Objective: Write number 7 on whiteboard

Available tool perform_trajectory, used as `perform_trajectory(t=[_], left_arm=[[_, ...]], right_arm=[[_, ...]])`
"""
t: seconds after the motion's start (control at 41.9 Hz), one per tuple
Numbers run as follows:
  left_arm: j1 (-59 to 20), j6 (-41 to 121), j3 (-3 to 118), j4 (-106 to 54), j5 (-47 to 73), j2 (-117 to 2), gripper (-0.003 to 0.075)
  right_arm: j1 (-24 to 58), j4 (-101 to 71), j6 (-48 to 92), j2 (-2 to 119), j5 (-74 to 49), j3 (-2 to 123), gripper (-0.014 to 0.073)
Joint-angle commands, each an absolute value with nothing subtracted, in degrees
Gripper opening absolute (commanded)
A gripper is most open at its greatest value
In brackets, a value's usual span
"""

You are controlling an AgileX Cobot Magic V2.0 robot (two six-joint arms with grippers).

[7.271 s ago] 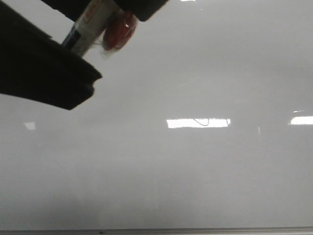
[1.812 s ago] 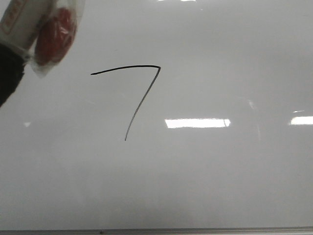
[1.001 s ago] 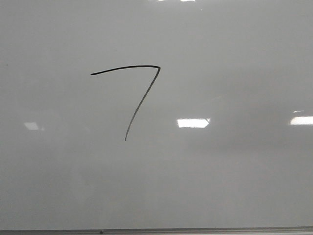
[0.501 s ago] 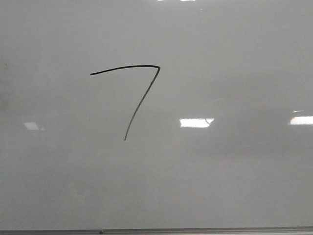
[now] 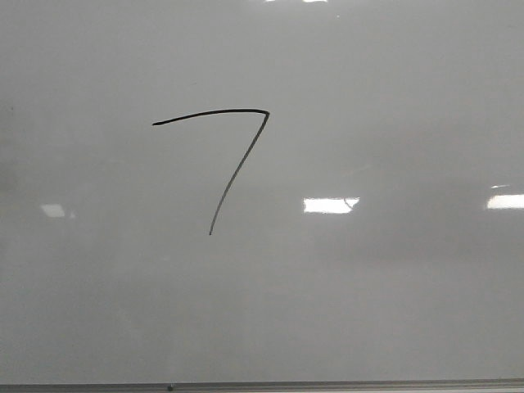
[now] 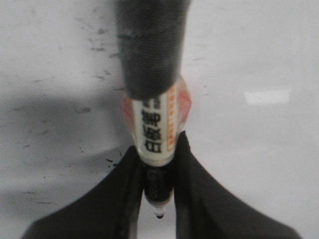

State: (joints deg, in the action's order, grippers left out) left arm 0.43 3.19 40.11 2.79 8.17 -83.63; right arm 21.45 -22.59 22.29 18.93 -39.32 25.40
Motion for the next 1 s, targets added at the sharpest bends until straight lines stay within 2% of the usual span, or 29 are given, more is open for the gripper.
perform_trajectory(t=[0.0,0.143,0.286,0.572,0.834,0.977], left_arm=[[0.55,2.51,41.71,2.03,3.04,-81.96,0.0190],[0.55,2.51,41.71,2.03,3.46,-80.37,0.0326],[0.55,2.51,41.71,2.03,3.46,-79.60,0.0375],[0.55,2.51,41.71,3.56,10.30,-75.03,0.0379],[0.55,2.51,41.32,5.79,17.48,-57.19,0.0376],[0.55,2.51,38.41,5.58,18.33,-46.22,0.0320]], right_arm=[[21.10,-23.43,22.45,19.29,-35.48,26.96,-0.0060],[21.10,-23.43,22.45,19.29,-35.48,26.96,-0.0060],[21.10,-23.43,22.45,19.29,-35.42,26.96,-0.0060],[21.10,-23.43,22.45,19.29,-35.48,26.96,-0.0060],[21.10,-23.43,22.45,19.29,-35.54,26.96,-0.0060],[21.10,-23.43,22.45,19.29,-35.54,26.96,-0.0060]])
